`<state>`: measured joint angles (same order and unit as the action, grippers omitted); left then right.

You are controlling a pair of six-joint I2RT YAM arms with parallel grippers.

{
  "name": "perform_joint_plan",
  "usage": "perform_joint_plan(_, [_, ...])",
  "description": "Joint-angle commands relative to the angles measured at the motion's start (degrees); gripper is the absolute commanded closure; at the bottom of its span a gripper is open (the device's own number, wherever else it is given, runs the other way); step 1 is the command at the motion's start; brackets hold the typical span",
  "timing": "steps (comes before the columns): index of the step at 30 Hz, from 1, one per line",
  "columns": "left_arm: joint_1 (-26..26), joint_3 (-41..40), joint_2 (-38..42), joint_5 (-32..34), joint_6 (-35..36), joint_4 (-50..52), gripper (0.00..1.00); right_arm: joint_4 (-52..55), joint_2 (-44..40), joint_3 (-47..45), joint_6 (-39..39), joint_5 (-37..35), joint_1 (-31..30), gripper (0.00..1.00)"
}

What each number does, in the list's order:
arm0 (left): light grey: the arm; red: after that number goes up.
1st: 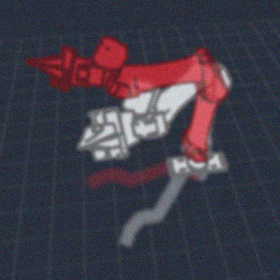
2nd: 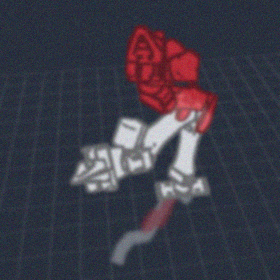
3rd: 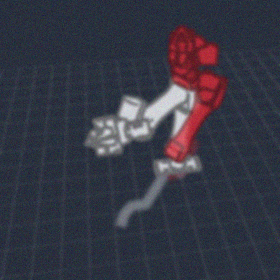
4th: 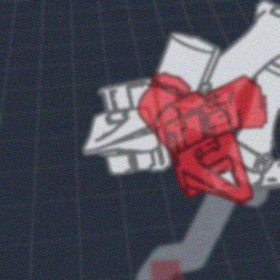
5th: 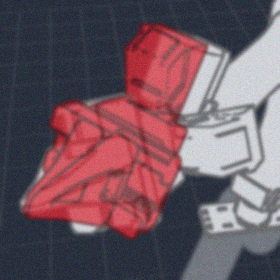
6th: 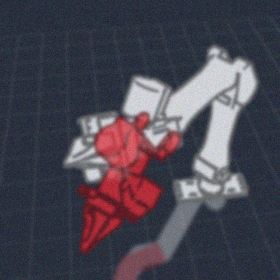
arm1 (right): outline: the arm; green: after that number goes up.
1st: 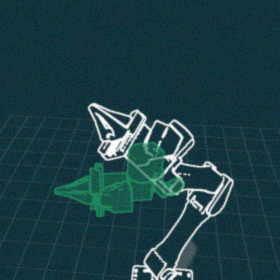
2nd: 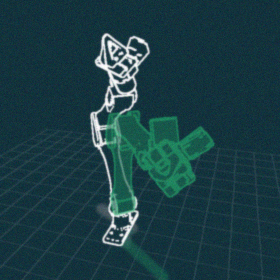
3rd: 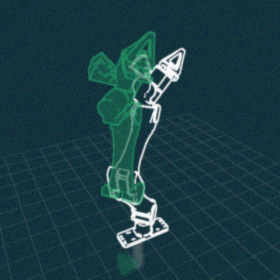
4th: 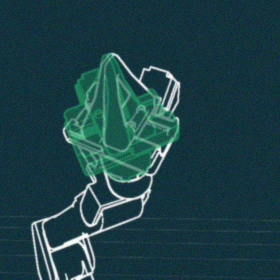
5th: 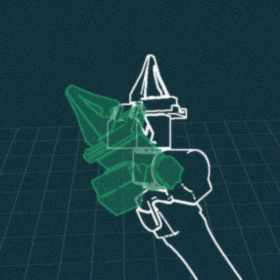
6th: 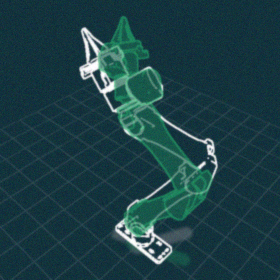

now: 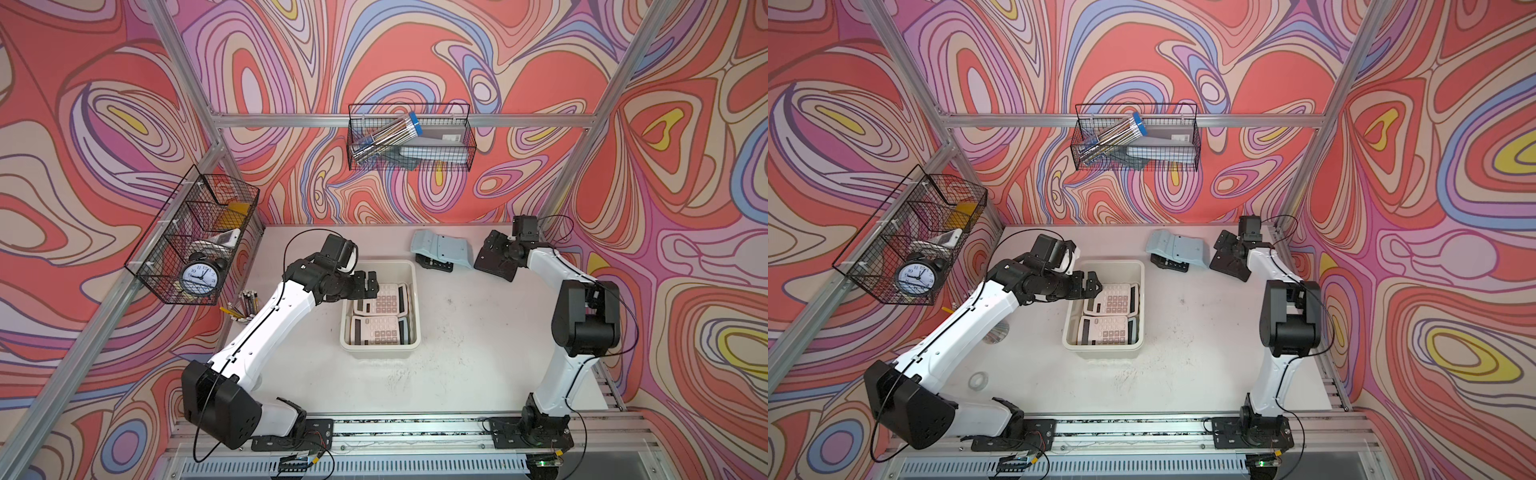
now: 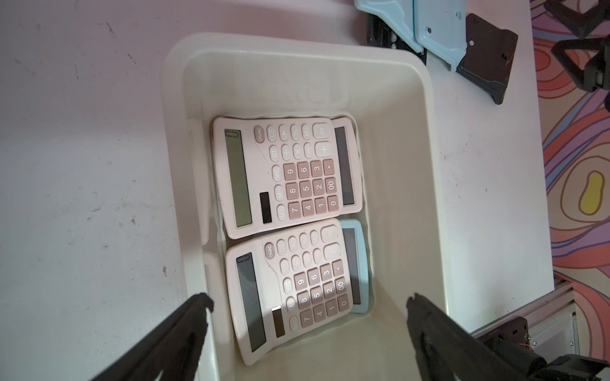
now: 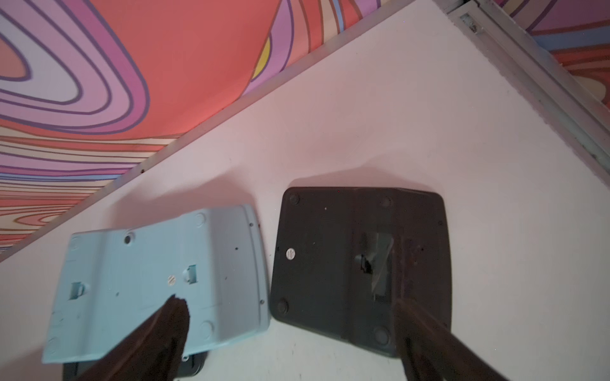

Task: Put the calculator in the storage box
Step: Move the calculator to the center of the board.

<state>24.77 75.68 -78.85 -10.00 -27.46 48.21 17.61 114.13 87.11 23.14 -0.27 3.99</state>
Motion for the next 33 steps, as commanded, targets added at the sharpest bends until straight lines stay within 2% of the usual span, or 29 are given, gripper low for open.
perform_joint_plan(1, [0.12, -0.83, 3.33, -0.29, -0.18, -1.1, 0.01, 2.12, 5.5, 6.28, -3.97, -4.45, 1.08, 0.02])
perform_joint_plan(10, [0.18, -2.38, 5.65, 0.12, -0.39, -1.35, 0.01, 9.95, 19.47, 22.87, -11.61, -1.54, 3.79, 0.08])
perform_joint_plan(18, [0.11, -1.69, 4.36, -2.25, -0.67, -1.98, 0.01, 20.08, 28.19, 33.11, -16.37, 6.86, 6.54, 0.08])
perform_joint_plan(24, [0.18, -1.59, 4.1, -3.07, -1.01, -2.51, 0.01, 21.28, 26.12, 27.58, -17.86, 11.44, 6.5, 0.09])
perform_joint_plan(33, [0.44, -0.09, 3.02, -4.04, -0.22, -2.54, 0.01, 20.54, 16.2, 14.32, -16.57, 11.77, 6.42, 0.12])
